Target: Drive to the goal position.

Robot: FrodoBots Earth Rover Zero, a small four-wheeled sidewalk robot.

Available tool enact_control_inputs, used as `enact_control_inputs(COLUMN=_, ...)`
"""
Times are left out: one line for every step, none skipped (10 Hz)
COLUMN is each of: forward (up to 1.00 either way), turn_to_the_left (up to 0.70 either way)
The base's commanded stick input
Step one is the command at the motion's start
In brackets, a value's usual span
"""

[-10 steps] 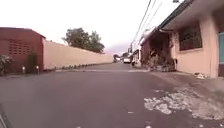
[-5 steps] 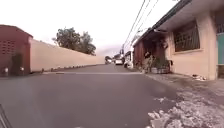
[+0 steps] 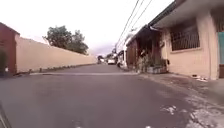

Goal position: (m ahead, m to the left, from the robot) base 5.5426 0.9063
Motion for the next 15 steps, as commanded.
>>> enact_control_inputs(forward=1.00, turn_to_the_left=0.00)
enact_control_inputs(forward=1.00, turn_to_the_left=0.00)
enact_control_inputs(forward=1.00, turn_to_the_left=0.00)
enact_control_inputs(forward=1.00, turn_to_the_left=0.00)
enact_control_inputs(forward=1.00, turn_to_the_left=0.00)
enact_control_inputs(forward=1.00, turn_to_the_left=0.00)
enact_control_inputs(forward=1.00, turn_to_the_left=0.00)
enact_control_inputs(forward=1.00, turn_to_the_left=0.00)
enact_control_inputs(forward=1.00, turn_to_the_left=0.00)
enact_control_inputs(forward=1.00, turn_to_the_left=0.00)
enact_control_inputs(forward=1.00, turn_to_the_left=0.00)
enact_control_inputs(forward=0.93, turn_to_the_left=0.00)
enact_control_inputs(forward=0.85, turn_to_the_left=0.00)
enact_control_inputs(forward=0.85, turn_to_the_left=0.00)
enact_control_inputs(forward=0.85, turn_to_the_left=0.00)
